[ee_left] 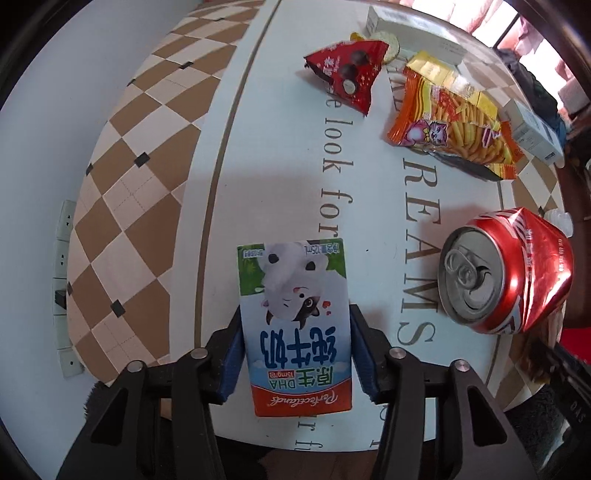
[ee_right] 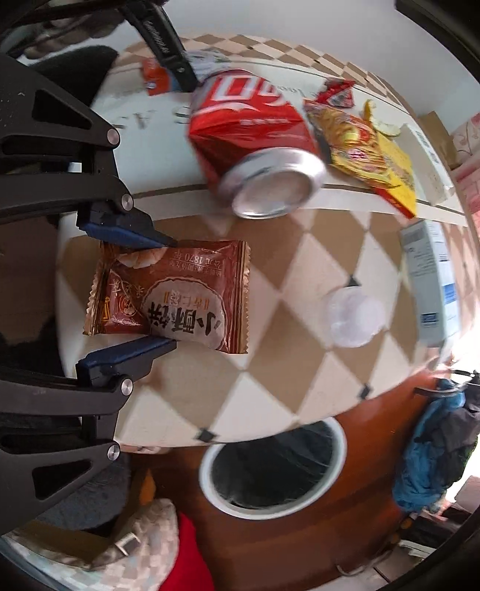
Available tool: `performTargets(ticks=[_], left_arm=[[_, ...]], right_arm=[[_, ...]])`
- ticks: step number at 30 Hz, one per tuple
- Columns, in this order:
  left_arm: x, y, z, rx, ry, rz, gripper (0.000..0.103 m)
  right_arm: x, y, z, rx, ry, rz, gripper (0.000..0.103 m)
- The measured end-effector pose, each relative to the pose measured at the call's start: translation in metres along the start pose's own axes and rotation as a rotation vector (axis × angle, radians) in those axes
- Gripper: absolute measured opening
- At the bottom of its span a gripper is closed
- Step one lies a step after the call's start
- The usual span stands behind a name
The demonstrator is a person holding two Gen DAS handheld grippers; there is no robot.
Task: Collect trash
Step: 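Carry both items to the white bin and open both tools to drop them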
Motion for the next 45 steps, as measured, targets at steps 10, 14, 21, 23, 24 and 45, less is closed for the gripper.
performTargets(ticks=[10,14,21,23,24,45], left_arm=[[0.0,-0.06,-0.007,0.026,0.026,0.047,0.047],[-0.013,-0.072,-0.016,0.031,0.039,0.082,0.046],[-0.06,-0.1,-0.021,0.068,0.047,0.194,0.047],[-0.079,-0.101,-0.019,0.083,0.043,0.235,0.047],[-0.091,-0.107,-0.019,0.095,0.038,0.261,0.047],[-0.244,-0.06,0.168,0.341,-0.282,0.503,0.046]], right_arm=[[-0.003,0.0,0.006,0.024,-0.024,0.008,0.073],[0.006,-0.002,0.0,0.01,-0.082,0.005,0.054],[-0.013,-0.005,-0.014,-0.016,-0.103,0.057,0.041],[-0.028,-0.006,-0.017,-0.021,-0.102,0.094,0.041],[-0.037,-0.008,-0.019,-0.022,-0.099,0.115,0.041],[-0.24,-0.018,0.108,0.16,0.004,0.51,0.04]])
Point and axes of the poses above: each gripper's, at about its wrist camera, not at the fingertips, and x roughly the way its jaws point, z to its right, y to its top, the point moved 2 cm from there along x, roughly the way its jaws point, and after that the axes turned 10 degrees about -x, right-handed, at the moved point
